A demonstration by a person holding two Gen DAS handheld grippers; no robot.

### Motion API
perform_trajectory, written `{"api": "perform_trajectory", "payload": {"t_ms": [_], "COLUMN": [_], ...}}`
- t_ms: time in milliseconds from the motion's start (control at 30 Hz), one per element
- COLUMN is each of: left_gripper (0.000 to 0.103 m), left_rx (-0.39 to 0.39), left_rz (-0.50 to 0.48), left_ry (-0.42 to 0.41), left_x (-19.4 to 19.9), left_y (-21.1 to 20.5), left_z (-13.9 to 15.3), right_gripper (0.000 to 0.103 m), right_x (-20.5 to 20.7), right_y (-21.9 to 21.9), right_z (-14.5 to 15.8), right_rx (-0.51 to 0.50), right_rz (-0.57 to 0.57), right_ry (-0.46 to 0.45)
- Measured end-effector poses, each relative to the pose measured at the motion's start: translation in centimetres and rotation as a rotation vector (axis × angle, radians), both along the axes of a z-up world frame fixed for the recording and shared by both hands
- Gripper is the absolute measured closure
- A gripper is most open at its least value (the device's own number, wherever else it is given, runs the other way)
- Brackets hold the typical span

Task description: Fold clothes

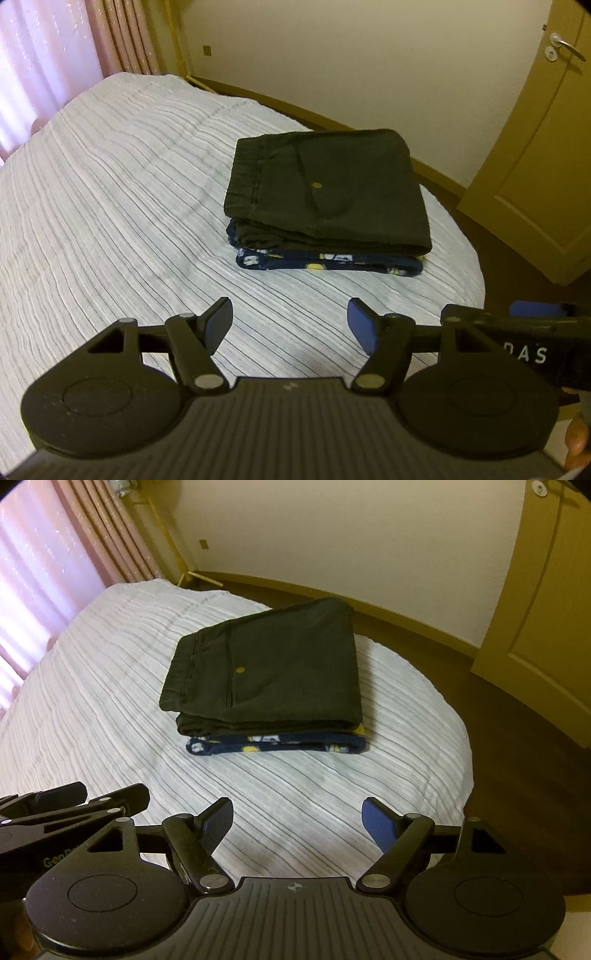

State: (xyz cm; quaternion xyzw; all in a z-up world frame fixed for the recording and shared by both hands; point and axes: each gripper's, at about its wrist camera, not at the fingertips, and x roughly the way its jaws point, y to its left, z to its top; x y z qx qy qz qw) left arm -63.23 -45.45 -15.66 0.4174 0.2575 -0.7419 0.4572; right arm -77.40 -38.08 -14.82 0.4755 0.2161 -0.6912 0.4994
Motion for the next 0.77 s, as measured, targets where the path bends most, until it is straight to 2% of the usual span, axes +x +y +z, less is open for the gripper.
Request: {"api": "perform_trajectory", "payload": {"t_ms": [500, 767], "left_gripper": [0.038, 0.037], "left_rx": [0.046, 0.046], "left_rz": [0.038, 0.052], "left_ry": [-0.029, -0.033], "left_x": [-0.7, -1.1], "left_y": [-2.2, -3.0], "left_z": [-1.9, -2.3], "right_gripper": [0.023, 0.023], "right_x": [-1.0, -1.5], "right_y": [-2.8, -3.6], "right_z": [-1.7, -2.0], "right_rx": [0.040, 0.054], "right_rz": [0.043, 0.057], "right_ry": [-0.007, -0.009]}}
